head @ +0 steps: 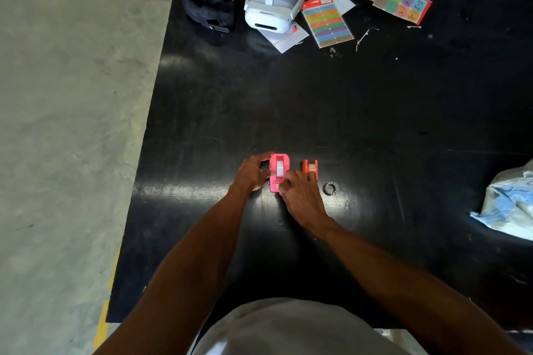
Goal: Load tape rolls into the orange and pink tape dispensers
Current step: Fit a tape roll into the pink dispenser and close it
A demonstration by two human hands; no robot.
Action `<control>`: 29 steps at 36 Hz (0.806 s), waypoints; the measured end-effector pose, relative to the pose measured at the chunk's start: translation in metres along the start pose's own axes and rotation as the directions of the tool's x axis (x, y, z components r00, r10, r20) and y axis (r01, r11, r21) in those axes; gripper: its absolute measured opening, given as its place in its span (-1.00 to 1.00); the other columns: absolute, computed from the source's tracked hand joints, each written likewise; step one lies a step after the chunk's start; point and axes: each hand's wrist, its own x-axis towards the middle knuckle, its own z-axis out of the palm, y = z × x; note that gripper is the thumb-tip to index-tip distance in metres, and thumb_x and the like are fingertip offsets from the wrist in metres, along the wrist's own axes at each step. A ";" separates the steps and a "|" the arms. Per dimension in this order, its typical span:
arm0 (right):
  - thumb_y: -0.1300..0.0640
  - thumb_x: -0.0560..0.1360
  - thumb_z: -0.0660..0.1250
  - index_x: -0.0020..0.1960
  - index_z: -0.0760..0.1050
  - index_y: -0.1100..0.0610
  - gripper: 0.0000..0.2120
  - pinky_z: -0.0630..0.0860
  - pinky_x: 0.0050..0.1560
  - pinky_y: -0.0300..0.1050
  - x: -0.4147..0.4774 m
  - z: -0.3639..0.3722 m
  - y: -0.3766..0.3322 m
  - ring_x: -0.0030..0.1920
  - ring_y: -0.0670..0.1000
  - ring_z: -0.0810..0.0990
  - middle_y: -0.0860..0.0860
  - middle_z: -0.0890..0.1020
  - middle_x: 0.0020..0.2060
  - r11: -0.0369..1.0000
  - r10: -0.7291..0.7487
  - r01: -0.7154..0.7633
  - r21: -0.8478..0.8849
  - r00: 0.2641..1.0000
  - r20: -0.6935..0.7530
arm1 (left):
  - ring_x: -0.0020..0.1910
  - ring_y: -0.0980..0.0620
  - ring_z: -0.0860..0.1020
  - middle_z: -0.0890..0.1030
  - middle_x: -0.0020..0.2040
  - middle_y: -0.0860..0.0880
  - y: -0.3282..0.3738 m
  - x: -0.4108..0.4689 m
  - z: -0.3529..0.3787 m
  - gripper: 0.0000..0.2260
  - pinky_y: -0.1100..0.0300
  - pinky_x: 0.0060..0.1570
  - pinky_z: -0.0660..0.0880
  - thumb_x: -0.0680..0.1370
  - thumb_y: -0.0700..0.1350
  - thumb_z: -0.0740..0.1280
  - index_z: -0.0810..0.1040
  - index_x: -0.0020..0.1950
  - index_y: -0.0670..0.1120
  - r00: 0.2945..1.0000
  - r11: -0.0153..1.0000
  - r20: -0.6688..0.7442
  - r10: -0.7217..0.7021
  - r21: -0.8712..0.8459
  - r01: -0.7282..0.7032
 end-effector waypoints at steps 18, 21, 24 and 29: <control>0.22 0.59 0.30 0.13 0.62 0.17 -0.82 0.40 0.26 0.10 0.000 0.007 -0.025 0.02 0.14 0.64 0.13 0.69 0.01 0.987 0.160 -0.151 -0.061 0.973 0.168 | 0.28 -0.10 0.58 0.57 0.33 -0.17 0.009 -0.012 0.005 -0.51 0.21 0.22 0.47 0.52 -0.23 0.48 0.50 0.44 -0.15 0.999 0.999 -0.045 -0.021 -0.034 0.020; 0.18 0.57 0.35 0.11 0.64 0.17 -0.85 0.40 0.29 0.12 0.000 0.004 -0.027 0.01 0.13 0.65 0.13 0.70 0.00 0.980 0.187 -0.172 -0.097 0.964 0.187 | 0.27 -0.13 0.59 0.56 0.31 -0.18 0.013 -0.016 0.007 -0.52 0.06 0.28 0.49 0.54 -0.21 0.46 0.49 0.45 -0.11 0.997 0.999 -0.065 -0.033 -0.021 0.032; 0.21 0.57 0.33 0.06 0.65 0.15 -0.86 0.40 0.27 0.12 -0.001 0.001 -0.029 -0.03 0.13 0.64 0.11 0.69 -0.07 0.977 0.201 -0.183 -0.111 0.963 0.182 | 0.23 -0.12 0.60 0.60 0.28 -0.16 0.016 -0.019 0.009 -0.55 0.09 0.24 0.50 0.54 -0.22 0.46 0.51 0.43 -0.13 0.993 0.998 -0.105 -0.057 -0.035 0.053; 0.23 0.55 0.30 0.01 0.64 0.16 -0.85 0.37 0.24 0.17 -0.011 0.003 -0.028 -0.06 0.14 0.63 0.11 0.67 -0.10 0.979 0.161 -0.127 -0.161 0.963 0.217 | 0.13 -0.10 0.68 0.69 0.19 -0.14 0.020 -0.024 0.014 -0.58 0.22 0.07 0.52 0.49 -0.21 0.52 0.61 0.34 -0.13 0.976 0.996 -0.202 -0.086 -0.043 0.079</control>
